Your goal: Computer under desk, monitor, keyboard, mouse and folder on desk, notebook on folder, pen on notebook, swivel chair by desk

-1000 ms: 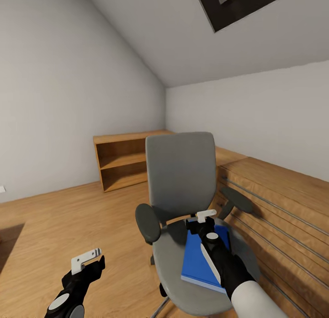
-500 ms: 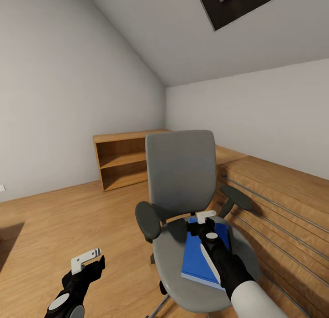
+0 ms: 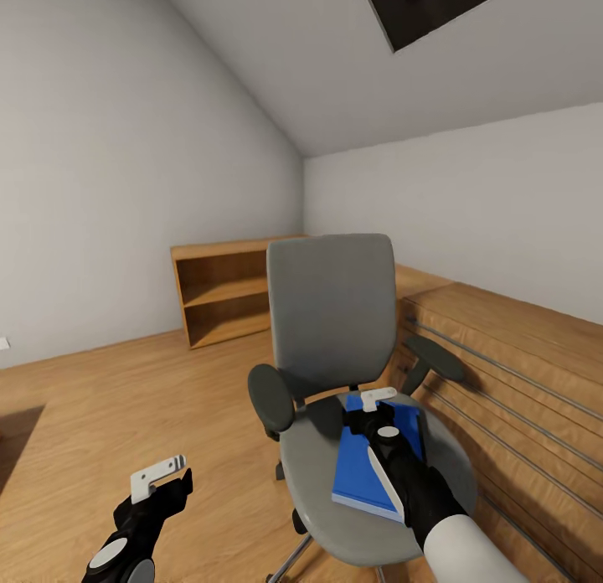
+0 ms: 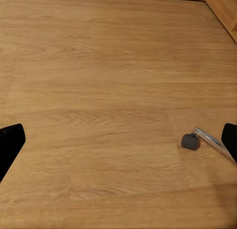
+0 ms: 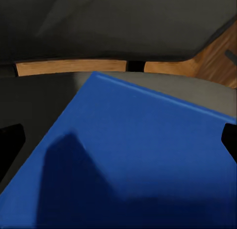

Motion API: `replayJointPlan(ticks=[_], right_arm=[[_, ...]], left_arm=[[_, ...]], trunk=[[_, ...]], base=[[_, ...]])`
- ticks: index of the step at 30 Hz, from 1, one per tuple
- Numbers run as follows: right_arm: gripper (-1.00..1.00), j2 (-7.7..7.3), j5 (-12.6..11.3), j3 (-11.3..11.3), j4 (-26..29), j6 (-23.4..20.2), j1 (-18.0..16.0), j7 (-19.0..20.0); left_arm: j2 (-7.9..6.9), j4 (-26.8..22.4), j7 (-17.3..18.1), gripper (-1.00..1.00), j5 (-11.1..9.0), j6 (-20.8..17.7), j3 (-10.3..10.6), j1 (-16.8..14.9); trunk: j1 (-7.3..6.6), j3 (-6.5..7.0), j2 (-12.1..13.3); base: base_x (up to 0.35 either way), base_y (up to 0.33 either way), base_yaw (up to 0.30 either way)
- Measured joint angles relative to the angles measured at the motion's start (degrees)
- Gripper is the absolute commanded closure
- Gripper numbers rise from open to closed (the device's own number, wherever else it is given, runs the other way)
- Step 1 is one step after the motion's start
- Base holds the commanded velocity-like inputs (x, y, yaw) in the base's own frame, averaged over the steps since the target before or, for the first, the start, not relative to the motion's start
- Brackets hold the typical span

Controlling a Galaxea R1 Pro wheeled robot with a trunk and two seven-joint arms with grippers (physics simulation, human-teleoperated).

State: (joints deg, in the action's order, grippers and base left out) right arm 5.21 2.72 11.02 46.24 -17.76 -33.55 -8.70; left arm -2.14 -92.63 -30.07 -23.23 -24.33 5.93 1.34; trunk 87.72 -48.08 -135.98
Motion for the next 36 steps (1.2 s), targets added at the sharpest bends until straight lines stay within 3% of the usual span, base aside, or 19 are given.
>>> replayJointPlan(ticks=[10, 15, 36], right_arm=[[-1.00, -0.01, 0.06, -0.01, 0.00, -0.01, 0.00, 0.00], [-1.00, -0.01, 0.06, -0.01, 0.00, -0.01, 0.00, 0.00], [-1.00, -0.01, 0.07, -0.01, 0.00, -0.01, 0.00, 0.00]], left_arm=[[0.00, 0.00, 0.00, -1.00, 0.01, -0.02, 0.00, 0.00], [0.00, 0.00, 0.00, -1.00, 0.00, 0.01, 0.00, 0.00], [-0.17, 0.15, 0.00, -1.00, 0.01, -0.27, -0.25, 0.00]], trunk=[[0.01, 0.00, -0.01], [1.10, -0.90, -2.01], [1.10, -0.90, -2.02]], base=[[0.000, 0.000, 0.000], [0.000, 0.000, 0.000], [0.000, 0.000, 0.000]])
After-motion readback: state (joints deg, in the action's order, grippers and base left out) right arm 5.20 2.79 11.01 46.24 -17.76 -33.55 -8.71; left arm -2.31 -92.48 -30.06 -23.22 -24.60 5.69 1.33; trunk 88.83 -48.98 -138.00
